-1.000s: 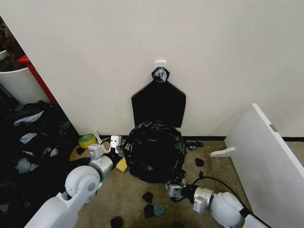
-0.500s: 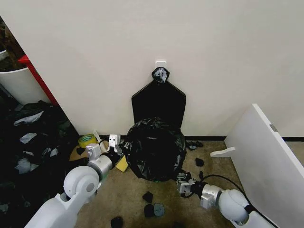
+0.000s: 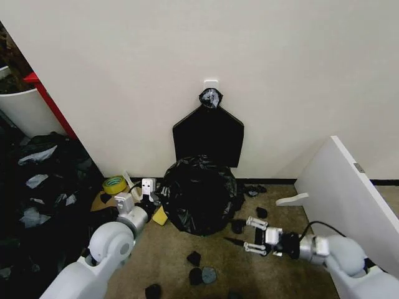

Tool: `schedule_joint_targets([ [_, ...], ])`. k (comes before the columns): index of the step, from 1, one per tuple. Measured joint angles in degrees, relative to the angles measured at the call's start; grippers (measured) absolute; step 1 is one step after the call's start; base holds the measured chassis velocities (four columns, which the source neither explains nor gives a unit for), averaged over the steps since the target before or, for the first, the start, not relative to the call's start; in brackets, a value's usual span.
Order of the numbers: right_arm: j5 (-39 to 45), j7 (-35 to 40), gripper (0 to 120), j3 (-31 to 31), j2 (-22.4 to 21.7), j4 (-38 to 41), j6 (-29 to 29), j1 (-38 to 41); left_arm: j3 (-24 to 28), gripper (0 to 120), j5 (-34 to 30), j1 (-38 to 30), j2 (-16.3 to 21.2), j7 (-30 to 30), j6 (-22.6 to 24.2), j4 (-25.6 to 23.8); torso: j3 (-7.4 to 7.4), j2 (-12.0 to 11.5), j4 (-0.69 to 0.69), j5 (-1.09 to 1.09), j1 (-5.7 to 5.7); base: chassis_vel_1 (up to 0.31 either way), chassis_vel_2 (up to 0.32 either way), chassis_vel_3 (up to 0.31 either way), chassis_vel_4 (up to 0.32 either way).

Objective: Place the garbage bag over the trash bin.

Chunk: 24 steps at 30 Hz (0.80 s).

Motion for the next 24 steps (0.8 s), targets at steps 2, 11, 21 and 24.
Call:
schedule_joint_targets([
  [2, 2.5, 2.0, 47, -0.6, -0.2, 2.6, -0.9, -0.6, 0.6, 0, 0.9, 0.6, -0.4, -0.3, -1.0, -0.2, 0.0, 0.0, 0.0, -0.01, 0.0, 0.0, 0.0, 0.0, 0.0],
  [11, -8.0, 46.9, 10, -15.0, 1.4, 21.2, -15.4, -4.6, 2.5, 0, 8.7, 7.2, -3.2, -2.5, -8.0, -3.2, 0.0, 0.0, -0.01, -0.01, 0.0, 0.0, 0.0, 0.0, 0.0],
  [21, -5.0, 80.4, 0, -29.4, 8.8, 24.6, -37.5, 0.0, 3.1, 0, 14.7, 10.9, -5.8, -3.7, -11.6, -5.5, 0.0, 0.0, -0.01, -0.01, 0.0, 0.0, 0.0, 0.0, 0.0],
  [24, -6.0, 82.1, 0, -30.0, 10.0, 22.7, -38.9, 1.6, 3.1, 0, 15.2, 11.5, -6.0, -3.7, -11.6, -6.0, -0.01, 0.0, -0.01, -0.01, 0.0, 0.0, 0.0, 0.0, 0.0],
])
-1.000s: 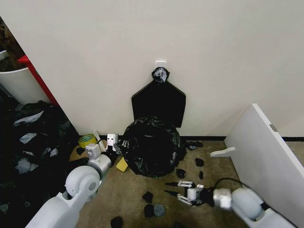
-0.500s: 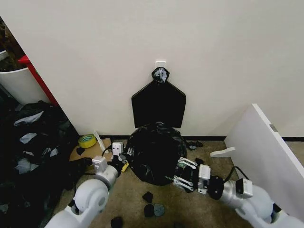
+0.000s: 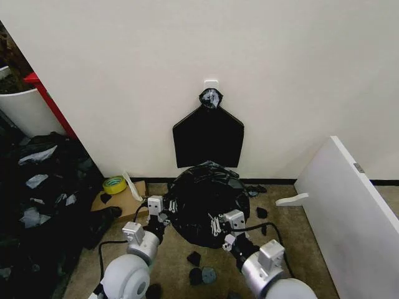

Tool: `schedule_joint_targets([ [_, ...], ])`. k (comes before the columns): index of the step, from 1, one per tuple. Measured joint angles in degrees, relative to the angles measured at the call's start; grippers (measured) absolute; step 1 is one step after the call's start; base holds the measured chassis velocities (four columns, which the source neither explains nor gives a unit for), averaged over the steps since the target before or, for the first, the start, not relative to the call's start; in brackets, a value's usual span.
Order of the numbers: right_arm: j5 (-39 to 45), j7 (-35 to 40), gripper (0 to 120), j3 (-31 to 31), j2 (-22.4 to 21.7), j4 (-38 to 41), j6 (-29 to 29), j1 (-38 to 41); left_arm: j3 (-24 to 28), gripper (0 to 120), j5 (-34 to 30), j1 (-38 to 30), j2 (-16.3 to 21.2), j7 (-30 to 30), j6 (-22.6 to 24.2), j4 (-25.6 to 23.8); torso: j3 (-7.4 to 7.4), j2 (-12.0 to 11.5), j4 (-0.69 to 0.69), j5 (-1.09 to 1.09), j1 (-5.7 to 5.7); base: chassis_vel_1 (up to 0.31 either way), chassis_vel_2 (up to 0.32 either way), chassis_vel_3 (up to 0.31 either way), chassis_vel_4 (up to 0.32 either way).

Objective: Place the garbage bag over the trash bin.

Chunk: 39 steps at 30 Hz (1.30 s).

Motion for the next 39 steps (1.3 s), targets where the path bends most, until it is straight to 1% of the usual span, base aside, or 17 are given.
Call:
schedule_joint_targets([
  [6, -2.9, 5.6, 0, -3.5, 4.4, -7.8, -2.0, 6.5, -0.5, 0, 0.6, 1.7, -0.1, -0.3, 0.0, -1.5, 0.01, 0.0, 0.01, 0.01, 0.0, 0.0, 0.0, 0.0, 0.0],
  [8, -3.0, 6.0, 0, -3.8, 4.8, -8.4, -2.1, 7.1, -0.6, 0, 0.7, 1.8, -0.1, -0.3, 0.0, -1.6, 0.01, 0.0, 0.01, 0.01, 0.0, 0.0, 0.0, 0.0, 0.0],
  [13, -3.1, 9.2, 0, -5.9, 7.9, -12.4, -3.7, 11.8, -0.6, 0, 1.1, 2.2, -0.1, -0.4, 0.2, -1.4, 0.01, 0.0, 0.0, -0.01, 0.0, 0.0, 0.0, 0.0, 0.0],
  [15, -3.0, 9.7, 0, -6.2, 8.2, -12.9, -4.0, 12.4, -0.6, 0, 1.1, 2.2, -0.2, -0.4, 0.3, -1.3, 0.01, 0.0, 0.0, 0.0, 0.01, 0.0, 0.0, 0.0, 0.0],
  [19, -2.6, 12.8, 0, -8.2, 9.8, -15.9, -7.1, 16.2, -0.3, 0, 1.0, 2.2, -0.4, -0.6, 0.7, -0.9, 0.01, 0.0, 0.01, 0.0, 0.01, 0.0, 0.0, 0.0, 0.0],
  [21, -2.3, 13.5, 0, -8.5, 10.1, -16.4, -7.8, 16.8, -0.3, 0, 1.0, 2.2, -0.4, -0.7, 0.8, -0.9, 0.01, 0.0, 0.0, 0.0, 0.0, 0.0, 0.0, 0.0, 0.0],
  [27, -1.5, 17.1, 0, -9.6, 11.7, -21.5, -12.5, 21.1, -0.1, 0, 0.8, 2.4, -0.3, -0.7, 1.3, -1.3, 0.01, 0.0, 0.0, 0.0, 0.01, 0.0, 0.0, 0.0, 0.0],
  [35, 0.1, 19.7, 0, -9.2, 12.1, -25.9, -16.6, 24.3, 0.1, 0, 0.8, 2.7, -0.2, -0.5, 1.8, -1.4, 0.01, 0.0, 0.0, 0.01, 0.01, 0.0, 0.0, 0.0, 0.0],
  [39, 2.2, 20.6, 0, -9.1, 12.3, -27.2, -17.3, 25.3, 0.3, 0, 0.8, 2.6, -0.4, -0.5, 2.0, -1.2, 0.01, 0.0, 0.01, 0.0, 0.01, 0.0, 0.0, 0.0, 0.0],
])
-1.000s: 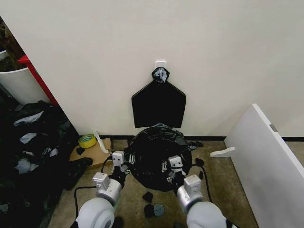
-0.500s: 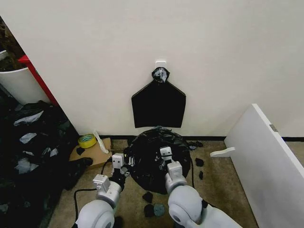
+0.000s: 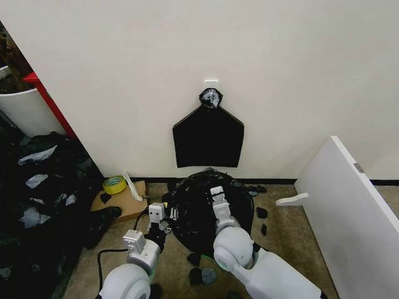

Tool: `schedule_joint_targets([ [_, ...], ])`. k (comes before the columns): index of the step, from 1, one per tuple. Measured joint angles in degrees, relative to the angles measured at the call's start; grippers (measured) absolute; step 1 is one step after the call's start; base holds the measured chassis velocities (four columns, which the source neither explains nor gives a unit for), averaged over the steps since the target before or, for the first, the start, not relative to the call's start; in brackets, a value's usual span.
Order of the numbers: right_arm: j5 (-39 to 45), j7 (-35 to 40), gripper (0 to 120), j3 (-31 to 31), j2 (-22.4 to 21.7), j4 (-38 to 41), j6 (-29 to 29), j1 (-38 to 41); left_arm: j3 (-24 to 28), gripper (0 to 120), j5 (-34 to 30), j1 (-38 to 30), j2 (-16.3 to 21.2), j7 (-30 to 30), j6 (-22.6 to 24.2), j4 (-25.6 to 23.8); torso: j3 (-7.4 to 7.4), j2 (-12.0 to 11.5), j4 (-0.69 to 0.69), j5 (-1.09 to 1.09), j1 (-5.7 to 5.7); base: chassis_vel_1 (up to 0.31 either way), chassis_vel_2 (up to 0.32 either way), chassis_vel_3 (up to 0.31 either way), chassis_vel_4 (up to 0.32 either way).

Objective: Place the garbage bag over the trash bin.

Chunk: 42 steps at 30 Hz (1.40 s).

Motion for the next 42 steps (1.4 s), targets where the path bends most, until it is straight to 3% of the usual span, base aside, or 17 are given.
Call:
schedule_joint_targets([
  [13, 1.6, -4.2, 0, -4.0, -3.4, 7.9, 2.4, -2.5, -0.1, 0, 0.0, -0.9, 0.0, 0.1, 0.1, 1.4, -0.01, 0.0, -0.01, 0.0, 0.0, 0.0, 0.0, 0.0, 0.0],
  [18, -3.8, -9.5, 0, -4.9, -1.0, 2.9, 9.0, -0.7, -0.3, 0, -0.1, -0.6, -0.1, 0.1, 0.4, 1.5, -0.01, 0.0, 0.0, 0.0, 0.0, 0.0, 0.0, 0.0, 0.0],
  [22, -6.5, -10.1, 0, -4.8, 0.7, -0.6, 9.8, 0.5, -0.5, 0, -0.1, -0.1, 0.0, 0.1, 0.4, 1.2, -0.01, 0.0, 0.0, -0.01, 0.0, 0.0, 0.0, 0.0, 0.0],
  [31, -4.5, -6.3, 0, -3.7, 2.8, -6.1, 3.4, 3.4, -0.8, 0, -0.1, 1.0, 0.7, 0.1, 0.7, -0.5, 0.0, 0.0, 0.0, 0.0, 0.0, 0.0, 0.0, 0.0, 0.0],
  [42, 1.8, -3.1, 0, -3.1, 0.2, -2.1, -1.8, 2.8, -1.1, 0, -0.6, -0.2, 1.6, 0.1, 0.7, 0.1, -0.01, 0.0, 0.0, 0.0, 0.0, 0.0, 0.0, 0.0, 0.0],
])
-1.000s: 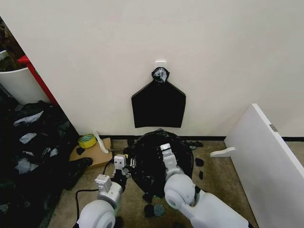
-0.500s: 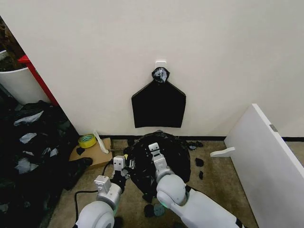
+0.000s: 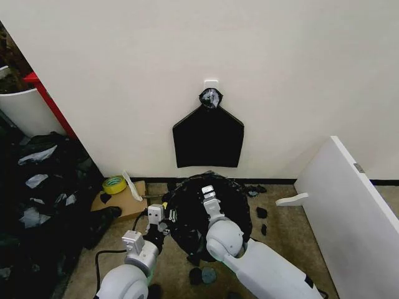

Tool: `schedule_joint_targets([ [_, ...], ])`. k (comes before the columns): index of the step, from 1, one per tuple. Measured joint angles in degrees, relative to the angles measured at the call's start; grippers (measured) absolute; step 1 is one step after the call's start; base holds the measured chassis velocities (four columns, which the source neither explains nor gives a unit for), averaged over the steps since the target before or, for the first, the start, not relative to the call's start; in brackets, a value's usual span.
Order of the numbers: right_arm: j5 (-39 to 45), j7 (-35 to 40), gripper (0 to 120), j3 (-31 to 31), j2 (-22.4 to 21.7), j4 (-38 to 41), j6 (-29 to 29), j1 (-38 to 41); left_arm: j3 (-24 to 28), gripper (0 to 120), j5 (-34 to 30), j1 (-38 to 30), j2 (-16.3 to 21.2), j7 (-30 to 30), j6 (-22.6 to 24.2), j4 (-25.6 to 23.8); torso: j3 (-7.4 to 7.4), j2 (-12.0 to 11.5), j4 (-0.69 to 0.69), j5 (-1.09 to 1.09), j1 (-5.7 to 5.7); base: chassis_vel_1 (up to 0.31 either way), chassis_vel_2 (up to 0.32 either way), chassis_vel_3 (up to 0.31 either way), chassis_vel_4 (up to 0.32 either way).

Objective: Place the garbage bag over the trash bin.

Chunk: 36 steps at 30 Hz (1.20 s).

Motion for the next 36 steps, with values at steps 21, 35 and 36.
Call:
schedule_joint_targets([
  [21, 9.2, 1.9, 0, -1.1, -1.8, 3.5, -3.2, -1.8, -0.3, 0, -0.6, -1.1, 0.7, 0.3, -0.3, -0.1, 0.0, 0.0, 0.01, 0.0, 0.0, 0.0, 0.0, 0.0, 0.0],
  [35, 6.2, -2.8, 0, -2.1, -3.2, 6.9, 1.2, -3.2, 0.3, 0, -0.5, -1.6, 0.0, 0.3, -0.3, 0.6, 0.0, 0.0, 0.0, 0.0, 0.0, 0.0, 0.0, 0.0, 0.0],
  [36, 9.1, -2.1, 0, -2.2, -2.8, 7.3, 1.2, -3.1, 0.3, 0, -0.5, -1.6, 0.0, 0.3, -0.3, 0.6, 0.0, 0.0, 0.0, 0.0, 0.0, 0.0, 0.0, 0.0, 0.0],
])
